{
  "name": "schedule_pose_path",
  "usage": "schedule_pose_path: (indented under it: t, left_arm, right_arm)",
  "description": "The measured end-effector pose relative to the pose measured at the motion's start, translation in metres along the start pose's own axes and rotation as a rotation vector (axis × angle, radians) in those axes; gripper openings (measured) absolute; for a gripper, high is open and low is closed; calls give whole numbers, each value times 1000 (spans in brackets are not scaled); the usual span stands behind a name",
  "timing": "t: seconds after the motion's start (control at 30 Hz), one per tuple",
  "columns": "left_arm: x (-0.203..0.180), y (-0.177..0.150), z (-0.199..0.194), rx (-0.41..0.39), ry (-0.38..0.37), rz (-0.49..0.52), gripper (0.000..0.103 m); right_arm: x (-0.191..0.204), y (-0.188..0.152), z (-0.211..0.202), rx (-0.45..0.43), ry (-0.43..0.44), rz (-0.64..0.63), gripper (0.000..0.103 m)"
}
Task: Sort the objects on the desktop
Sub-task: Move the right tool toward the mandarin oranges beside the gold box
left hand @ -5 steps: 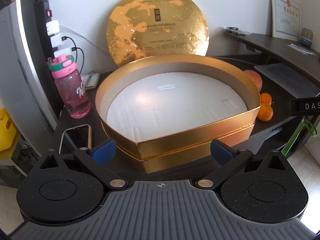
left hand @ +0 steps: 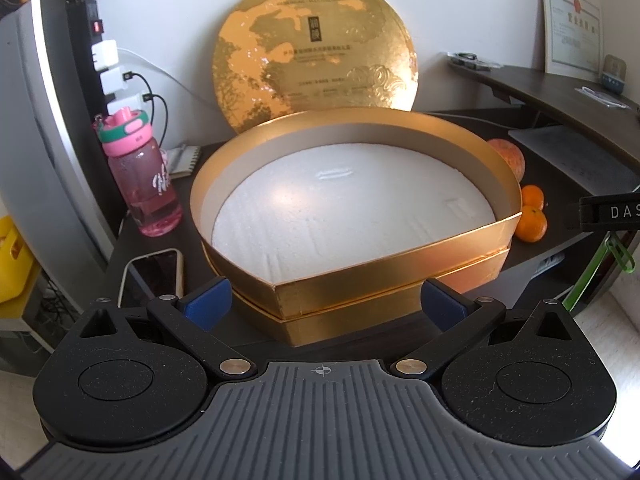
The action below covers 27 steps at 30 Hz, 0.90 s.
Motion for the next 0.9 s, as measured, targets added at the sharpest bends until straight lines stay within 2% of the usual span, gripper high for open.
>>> schedule_pose_path:
  t: [0.9]
  left_arm:
    - [-3, 3, 6, -5, 3, 26, 103]
  right_arm:
    - [1, 1, 8, 13, 21, 4, 103]
Point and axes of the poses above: each gripper's, at about its wrist camera, not at the fingertips, and z roughly the way its jaws point, x to its left, y to its top, the point moved 6 cm from there along z, roughly the way its jaws point, and after that the axes turned 1 degree about x, right-handed, at the moved point
